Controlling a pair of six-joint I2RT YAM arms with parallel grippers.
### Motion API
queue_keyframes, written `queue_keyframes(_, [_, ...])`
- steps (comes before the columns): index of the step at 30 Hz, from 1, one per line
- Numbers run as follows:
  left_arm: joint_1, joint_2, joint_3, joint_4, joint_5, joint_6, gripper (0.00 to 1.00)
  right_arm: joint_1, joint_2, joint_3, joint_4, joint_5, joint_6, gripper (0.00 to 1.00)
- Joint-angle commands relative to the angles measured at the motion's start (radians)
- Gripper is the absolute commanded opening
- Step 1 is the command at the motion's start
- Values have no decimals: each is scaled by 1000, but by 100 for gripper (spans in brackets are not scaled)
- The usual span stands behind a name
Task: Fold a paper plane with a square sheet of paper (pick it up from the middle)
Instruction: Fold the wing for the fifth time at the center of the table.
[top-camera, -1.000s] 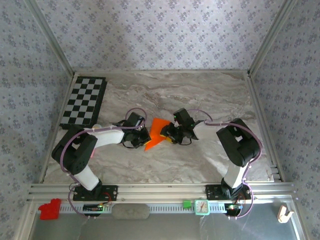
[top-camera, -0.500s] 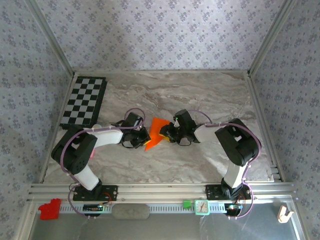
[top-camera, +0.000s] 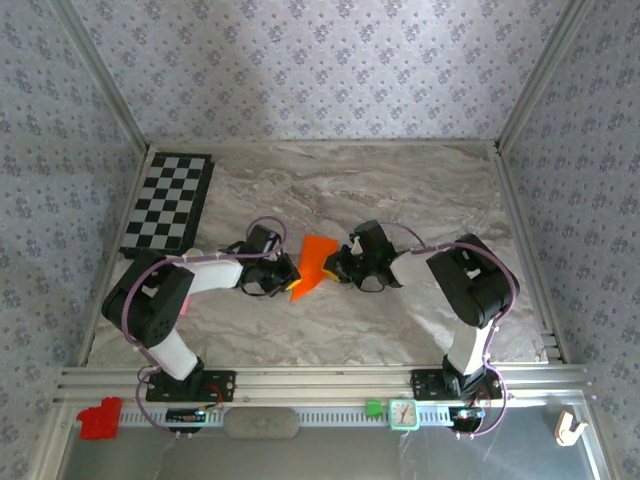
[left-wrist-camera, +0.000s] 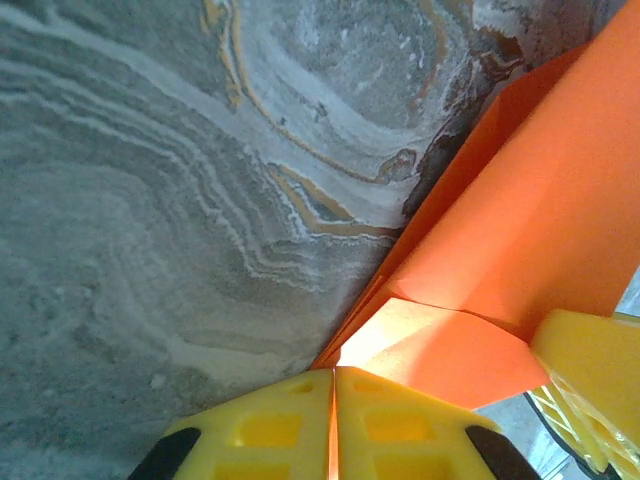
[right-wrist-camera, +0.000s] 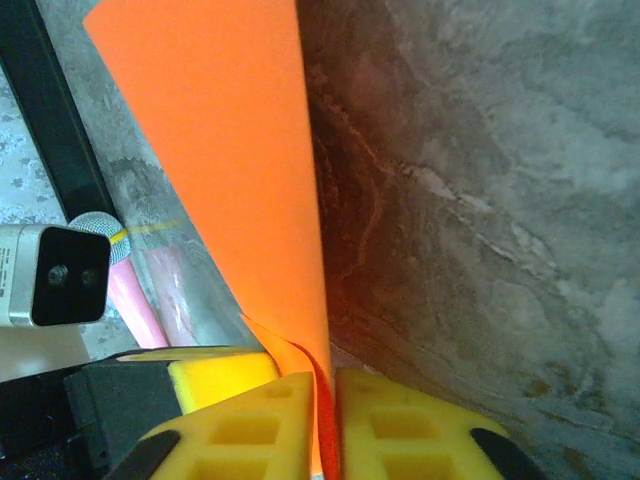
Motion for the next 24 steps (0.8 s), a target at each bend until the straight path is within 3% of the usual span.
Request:
queue_keyframes(1, [10,-10,-2,-46,-4,25,13,-7,-8,-2,-16,0,-20,9])
queue_keyframes(6, [7,-90,35,-87,-45,129,24,-7,-56,10,-69,43,-35,3])
queue_keyframes(12, [-28,-184,63,-121,-130,320,42,-4,-133,31,-167,114,-26,3])
queue_keyframes(17, [-85,-220,62,-65,-171,492,54,-5,-176,63,-270,158,-10,3])
queue_keyframes(24, [-184,-211,27,65,-267,728,65,-19,-186,97,-346,146,40,3])
